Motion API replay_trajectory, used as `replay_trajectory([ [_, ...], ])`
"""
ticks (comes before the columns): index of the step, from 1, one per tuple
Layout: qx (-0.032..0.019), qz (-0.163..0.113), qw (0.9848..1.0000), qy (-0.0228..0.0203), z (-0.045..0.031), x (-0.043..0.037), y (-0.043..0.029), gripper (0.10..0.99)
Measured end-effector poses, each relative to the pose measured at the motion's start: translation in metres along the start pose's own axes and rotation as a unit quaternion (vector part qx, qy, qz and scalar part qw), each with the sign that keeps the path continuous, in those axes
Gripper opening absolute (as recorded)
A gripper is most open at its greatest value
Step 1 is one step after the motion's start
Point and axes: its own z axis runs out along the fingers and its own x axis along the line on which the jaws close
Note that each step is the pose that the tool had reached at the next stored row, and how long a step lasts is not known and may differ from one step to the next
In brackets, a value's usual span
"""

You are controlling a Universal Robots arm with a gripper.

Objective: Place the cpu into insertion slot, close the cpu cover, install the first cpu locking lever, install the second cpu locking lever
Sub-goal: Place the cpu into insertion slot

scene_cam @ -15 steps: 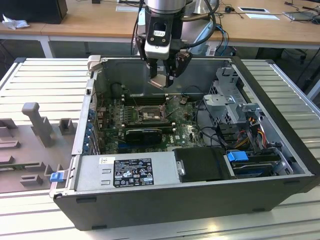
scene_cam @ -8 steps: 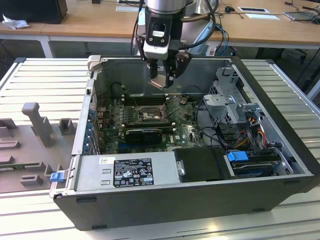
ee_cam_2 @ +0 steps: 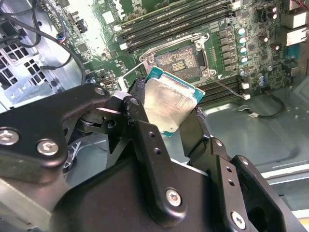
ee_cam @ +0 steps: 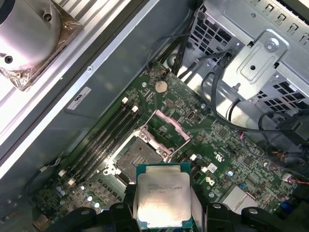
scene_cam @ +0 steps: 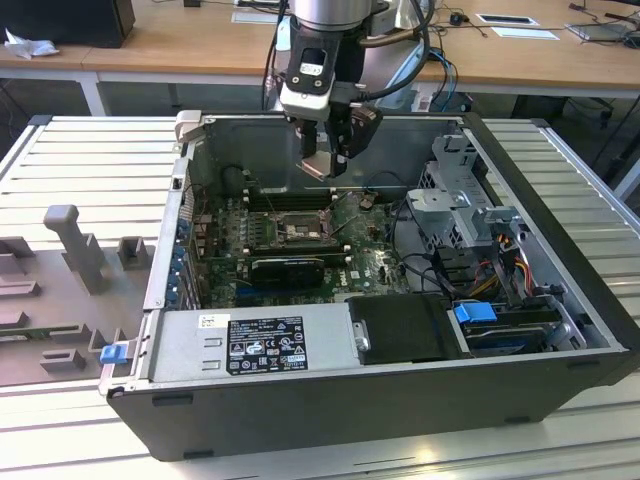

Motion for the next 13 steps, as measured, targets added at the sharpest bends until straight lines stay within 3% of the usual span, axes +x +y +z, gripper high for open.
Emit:
replay_trajectory([
  [13,-0.0005,0.037,0.9993,-0.0031,0.0018,0.0,-0.0001,0.529],
])
